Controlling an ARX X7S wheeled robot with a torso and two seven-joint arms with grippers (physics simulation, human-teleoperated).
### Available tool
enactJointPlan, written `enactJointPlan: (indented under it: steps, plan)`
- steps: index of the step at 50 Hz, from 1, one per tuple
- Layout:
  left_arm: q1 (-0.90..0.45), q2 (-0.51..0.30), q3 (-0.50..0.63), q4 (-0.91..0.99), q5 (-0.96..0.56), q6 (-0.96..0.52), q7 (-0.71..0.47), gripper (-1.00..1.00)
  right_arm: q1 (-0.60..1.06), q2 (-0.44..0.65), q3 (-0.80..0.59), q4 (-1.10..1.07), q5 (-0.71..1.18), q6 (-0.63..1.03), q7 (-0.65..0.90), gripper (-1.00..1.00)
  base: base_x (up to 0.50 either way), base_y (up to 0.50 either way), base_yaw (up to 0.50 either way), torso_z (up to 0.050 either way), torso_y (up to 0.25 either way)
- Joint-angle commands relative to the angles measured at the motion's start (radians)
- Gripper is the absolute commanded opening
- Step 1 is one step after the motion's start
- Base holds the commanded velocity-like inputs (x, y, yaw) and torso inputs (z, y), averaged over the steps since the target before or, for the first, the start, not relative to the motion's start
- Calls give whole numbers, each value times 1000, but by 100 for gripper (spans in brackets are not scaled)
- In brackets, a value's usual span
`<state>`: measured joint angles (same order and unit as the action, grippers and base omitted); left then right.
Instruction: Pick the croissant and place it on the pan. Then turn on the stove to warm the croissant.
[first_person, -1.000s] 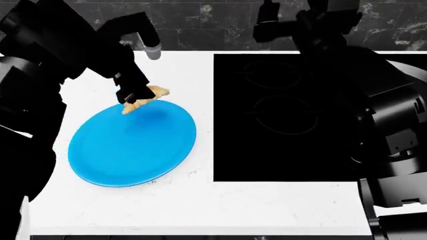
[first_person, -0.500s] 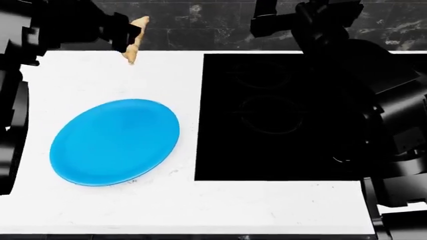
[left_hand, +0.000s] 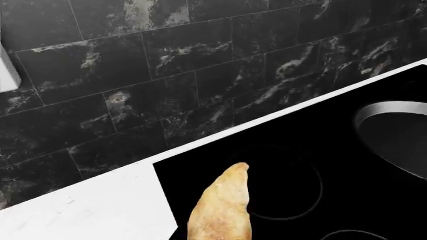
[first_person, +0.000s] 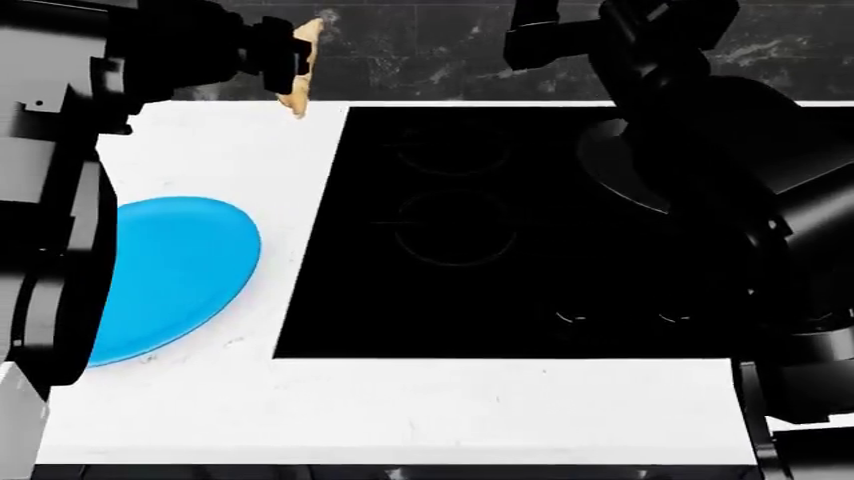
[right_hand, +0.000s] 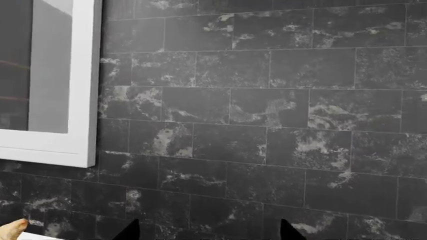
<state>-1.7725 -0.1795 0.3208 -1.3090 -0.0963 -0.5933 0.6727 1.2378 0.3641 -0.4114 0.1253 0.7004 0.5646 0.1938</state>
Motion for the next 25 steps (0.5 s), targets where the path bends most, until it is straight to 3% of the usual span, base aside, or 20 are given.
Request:
enactJointPlan:
  steps: [1, 25]
  plan:
    - [4, 23, -94, 1, 34, 6, -16, -100, -5, 10, 4, -30, 8, 8, 10, 100, 0, -500, 0, 0, 0]
    - [11, 30, -142, 1, 85, -2, -1, -100, -18, 12, 10, -32, 16, -13, 2, 100, 0, -500, 0, 0, 0]
